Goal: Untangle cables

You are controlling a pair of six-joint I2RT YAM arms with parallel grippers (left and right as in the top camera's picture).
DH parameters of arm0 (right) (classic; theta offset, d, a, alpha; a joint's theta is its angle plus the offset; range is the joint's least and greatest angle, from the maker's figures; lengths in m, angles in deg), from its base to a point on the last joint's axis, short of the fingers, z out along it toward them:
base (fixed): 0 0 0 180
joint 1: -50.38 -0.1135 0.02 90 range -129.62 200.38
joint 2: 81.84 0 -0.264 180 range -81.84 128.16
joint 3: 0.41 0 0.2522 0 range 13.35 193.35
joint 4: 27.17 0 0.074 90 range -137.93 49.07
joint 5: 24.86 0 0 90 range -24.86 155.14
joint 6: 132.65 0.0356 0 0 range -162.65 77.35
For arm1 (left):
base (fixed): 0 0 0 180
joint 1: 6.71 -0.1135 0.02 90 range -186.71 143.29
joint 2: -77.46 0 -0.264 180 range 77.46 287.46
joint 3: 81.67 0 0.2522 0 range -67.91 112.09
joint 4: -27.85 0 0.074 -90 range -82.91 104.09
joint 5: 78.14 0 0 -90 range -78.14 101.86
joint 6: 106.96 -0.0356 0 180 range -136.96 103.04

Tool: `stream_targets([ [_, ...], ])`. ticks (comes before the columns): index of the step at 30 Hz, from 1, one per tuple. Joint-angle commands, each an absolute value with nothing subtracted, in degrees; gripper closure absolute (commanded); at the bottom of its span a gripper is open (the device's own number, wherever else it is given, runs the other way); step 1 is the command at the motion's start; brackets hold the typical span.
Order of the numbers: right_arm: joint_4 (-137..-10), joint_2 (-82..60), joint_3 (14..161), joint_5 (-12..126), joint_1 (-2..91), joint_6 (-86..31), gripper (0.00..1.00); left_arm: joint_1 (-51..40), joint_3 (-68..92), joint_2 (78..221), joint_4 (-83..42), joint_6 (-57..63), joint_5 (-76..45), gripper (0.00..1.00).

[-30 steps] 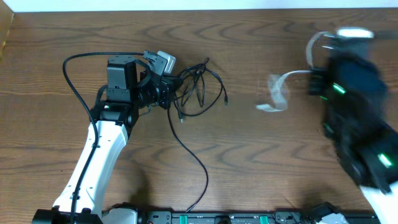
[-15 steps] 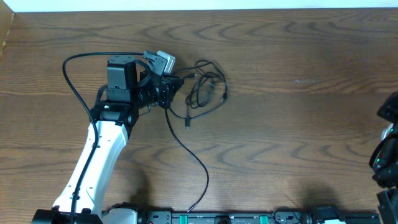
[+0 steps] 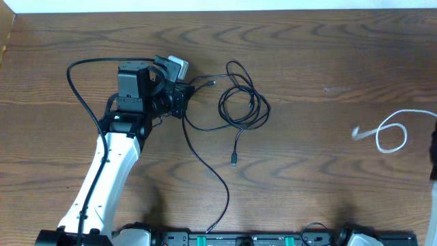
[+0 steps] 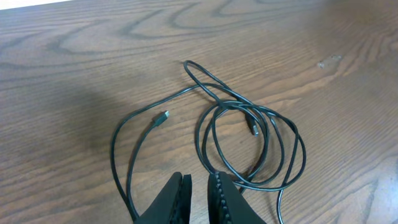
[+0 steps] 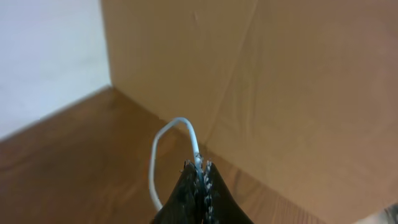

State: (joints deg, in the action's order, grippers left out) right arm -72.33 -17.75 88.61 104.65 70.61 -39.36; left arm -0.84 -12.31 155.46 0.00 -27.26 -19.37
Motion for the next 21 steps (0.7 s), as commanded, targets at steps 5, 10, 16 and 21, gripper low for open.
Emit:
stream_targets([
  [5, -69.4, -8.9, 89.0, 88.5, 83.6, -32.8, 0.99, 0.9, -12.2, 154.6, -0.2, -27.3, -18.7, 0.85],
  [10, -68.0, -3.3, 89.0, 81.1, 91.4, -29.8, 0.99, 1.9, -12.2, 154.6, -0.3, -27.4, -18.5, 0.85],
  [16, -68.4, 5.8, 89.0, 71.1, 97.6, -28.1, 0.99, 2.0, -12.2, 154.6, -0.5, -27.3, -18.5, 0.85],
  [21, -68.5, 11.1, 89.0, 64.2, 97.9, -28.1, 0.23, 2.0, -12.2, 154.6, -0.5, -27.3, -18.5, 0.85],
])
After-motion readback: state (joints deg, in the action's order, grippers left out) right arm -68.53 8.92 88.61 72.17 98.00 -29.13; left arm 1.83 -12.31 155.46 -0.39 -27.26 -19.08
